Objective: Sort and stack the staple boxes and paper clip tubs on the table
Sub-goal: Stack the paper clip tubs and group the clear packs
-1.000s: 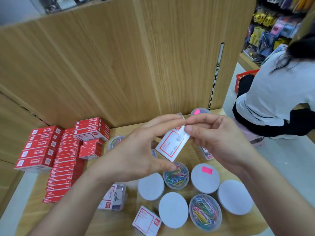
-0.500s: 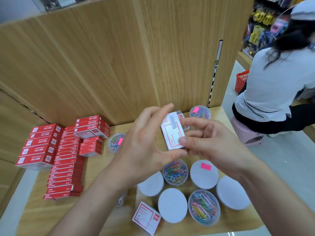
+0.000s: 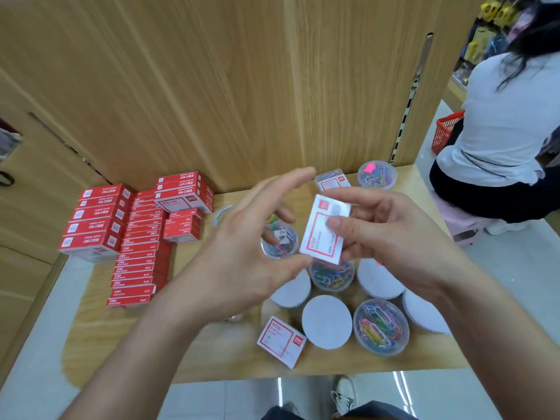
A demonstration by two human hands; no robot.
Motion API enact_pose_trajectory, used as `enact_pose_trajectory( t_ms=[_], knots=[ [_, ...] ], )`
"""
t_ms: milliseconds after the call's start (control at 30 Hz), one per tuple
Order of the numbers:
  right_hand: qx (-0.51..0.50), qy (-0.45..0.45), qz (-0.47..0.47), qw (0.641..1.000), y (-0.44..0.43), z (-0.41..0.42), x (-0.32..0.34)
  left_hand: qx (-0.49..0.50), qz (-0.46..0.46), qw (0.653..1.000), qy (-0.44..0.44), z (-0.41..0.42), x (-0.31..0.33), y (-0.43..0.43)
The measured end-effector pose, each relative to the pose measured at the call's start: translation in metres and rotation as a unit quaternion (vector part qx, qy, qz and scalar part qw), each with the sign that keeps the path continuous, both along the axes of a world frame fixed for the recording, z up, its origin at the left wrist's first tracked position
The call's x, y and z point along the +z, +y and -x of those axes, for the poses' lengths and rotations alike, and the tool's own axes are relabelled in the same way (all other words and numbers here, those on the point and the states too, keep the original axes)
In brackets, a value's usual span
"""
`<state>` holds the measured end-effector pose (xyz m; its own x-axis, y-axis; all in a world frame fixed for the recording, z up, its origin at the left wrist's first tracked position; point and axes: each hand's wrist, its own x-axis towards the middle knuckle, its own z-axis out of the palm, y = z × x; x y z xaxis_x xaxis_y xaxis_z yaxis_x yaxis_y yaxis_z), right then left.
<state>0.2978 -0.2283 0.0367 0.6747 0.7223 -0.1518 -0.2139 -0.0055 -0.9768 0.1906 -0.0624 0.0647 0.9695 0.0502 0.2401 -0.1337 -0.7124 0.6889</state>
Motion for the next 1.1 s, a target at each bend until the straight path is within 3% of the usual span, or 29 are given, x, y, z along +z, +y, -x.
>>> enact_pose_trajectory(
  t_ms=[67,133,233,300,400,667,767,833,900,933,1100],
  knots=[
    [-0.035,0.007,0.001,0.999,-0.001,0.009,-0.002,0.048,-0.081,0.993,-0.067,0.022,-0.002,0.007],
    [-0.062,0.015,0.003,0.998,-0.002,0.020,-0.003,0.045,-0.105,0.991,-0.066,0.051,-0.015,0.012],
    [-0.092,0.012,0.006,0.996,-0.004,0.042,-0.006,0.001,-0.125,0.992,0.024,0.088,-0.045,0.006],
    [-0.108,0.008,0.005,0.994,-0.006,0.056,-0.010,-0.035,-0.195,0.977,0.076,0.101,-0.066,-0.003],
    [-0.106,0.006,0.012,0.994,-0.011,0.072,-0.015,-0.015,-0.254,0.955,0.153,0.101,-0.098,-0.011],
    [-0.135,-0.007,-0.002,0.991,-0.005,0.109,-0.021,0.085,-0.304,0.947,0.068,0.100,-0.118,-0.015],
    [-0.140,-0.020,0.005,0.990,0.001,0.121,-0.023,0.117,-0.201,0.973,0.020,0.118,-0.102,-0.016],
    [-0.131,-0.030,0.013,0.991,0.004,0.127,-0.024,0.157,0.020,0.987,0.034,0.130,-0.084,-0.010],
    [-0.106,-0.033,0.014,0.994,0.010,0.133,-0.024,0.153,0.300,0.938,0.081,0.138,-0.069,-0.002],
    [-0.083,-0.035,0.016,0.996,0.015,0.136,-0.024,0.142,0.366,0.915,0.089,0.139,-0.064,0.004],
    [0.029,-0.067,0.045,0.996,0.049,0.158,-0.021,0.177,0.363,0.912,0.067,0.157,-0.066,0.028]
  ],
)
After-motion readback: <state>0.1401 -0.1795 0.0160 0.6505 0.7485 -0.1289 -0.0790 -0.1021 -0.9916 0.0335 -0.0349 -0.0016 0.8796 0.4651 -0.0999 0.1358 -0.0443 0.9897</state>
